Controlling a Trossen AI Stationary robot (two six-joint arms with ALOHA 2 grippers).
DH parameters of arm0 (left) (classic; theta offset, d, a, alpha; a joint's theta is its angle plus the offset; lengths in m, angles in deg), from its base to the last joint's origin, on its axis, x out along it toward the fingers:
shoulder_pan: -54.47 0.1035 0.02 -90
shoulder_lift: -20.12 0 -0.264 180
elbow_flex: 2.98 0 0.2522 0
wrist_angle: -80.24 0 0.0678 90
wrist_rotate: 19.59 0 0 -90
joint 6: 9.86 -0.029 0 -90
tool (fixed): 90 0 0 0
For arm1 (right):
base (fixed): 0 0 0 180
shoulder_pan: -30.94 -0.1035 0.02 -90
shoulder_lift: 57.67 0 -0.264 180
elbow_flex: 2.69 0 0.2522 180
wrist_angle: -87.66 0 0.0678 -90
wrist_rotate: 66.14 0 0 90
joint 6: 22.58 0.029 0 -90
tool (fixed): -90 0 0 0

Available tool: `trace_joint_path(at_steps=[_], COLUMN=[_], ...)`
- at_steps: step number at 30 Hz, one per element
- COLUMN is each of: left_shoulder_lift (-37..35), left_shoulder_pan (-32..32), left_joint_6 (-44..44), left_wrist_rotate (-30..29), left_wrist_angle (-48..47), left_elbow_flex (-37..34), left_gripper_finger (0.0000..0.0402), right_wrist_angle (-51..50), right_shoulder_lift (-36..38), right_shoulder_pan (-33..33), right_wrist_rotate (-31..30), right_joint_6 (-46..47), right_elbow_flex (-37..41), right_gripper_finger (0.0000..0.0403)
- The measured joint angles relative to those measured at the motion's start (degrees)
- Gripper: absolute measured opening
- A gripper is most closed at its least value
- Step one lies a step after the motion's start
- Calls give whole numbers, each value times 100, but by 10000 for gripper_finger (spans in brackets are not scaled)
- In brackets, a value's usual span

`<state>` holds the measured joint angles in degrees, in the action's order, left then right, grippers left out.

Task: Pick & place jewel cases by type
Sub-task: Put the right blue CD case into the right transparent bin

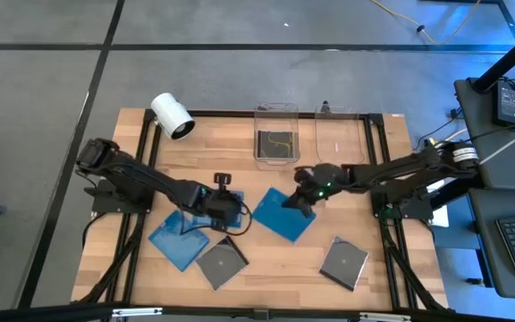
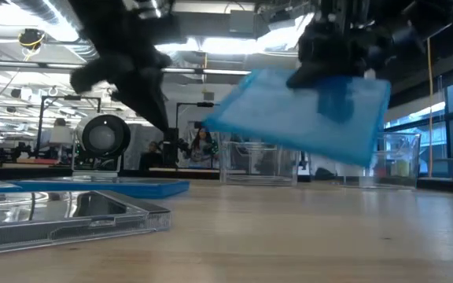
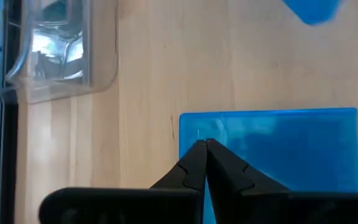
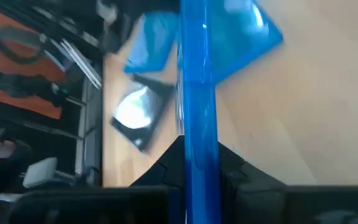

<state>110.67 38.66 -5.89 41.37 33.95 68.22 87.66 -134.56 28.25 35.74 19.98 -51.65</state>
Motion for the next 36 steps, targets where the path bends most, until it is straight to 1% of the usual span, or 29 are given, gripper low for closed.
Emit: trace_joint_path(at_steps=[5, 8, 11, 13, 16, 18, 21, 24, 27, 33, 36], left_shoulder_lift=[-677, -974, -1137, -1181, -1182, -1185, -1185, -1185, -1185, -1183, -1183], left_shoulder_pan=[-131, -194, -221, -219, -217, -217, -217, -215, -215, -215, -215], left_joint_6=[409, 591, 769, 896, 1091, 1225, 1326, 1250, 1246, 1243, 1243], left_wrist_rotate=[-2, -2, 0, 7, 5, 2, 0, 0, 4, 7, 8], left_wrist_angle=[471, 975, 1447, 1748, 1942, 2006, 2255, 2357, 2402, 2425, 2423], left_elbow_flex=[-616, -978, -1283, -1475, -1636, -1712, -1840, -1872, -1872, -1872, -1872], left_gripper_finger=[3, 5, 9, 10, 7, 5, 3, 6, 10, 12, 12], right_wrist_angle=[-301, -588, -1025, -1381, -1908, -2187, -2427, -2549, -2741, -3887, -3998], right_shoulder_lift=[859, 1427, 2014, 2385, 2904, 3209, 3564, 3760, 3803, 3584, 3376], right_shoulder_pan=[374, 689, 1053, 1303, 1674, 1911, 2244, 2538, 2813, 3386, 3591], right_wrist_rotate=[-222, -541, -1100, -1608, -2359, -2680, -2983, -3339, -3616, -3631, -3597], right_joint_6=[-282, -509, -800, -988, -1144, -1159, -1155, -1229, -1289, -1032, -973], right_elbow_flex=[0, 0, 0, 0, 0, 0, 0, 0, -2, -2, -2], right_gripper_finger=[41, 41, 41, 41, 41, 41, 41, 41, 41, 41, 41])
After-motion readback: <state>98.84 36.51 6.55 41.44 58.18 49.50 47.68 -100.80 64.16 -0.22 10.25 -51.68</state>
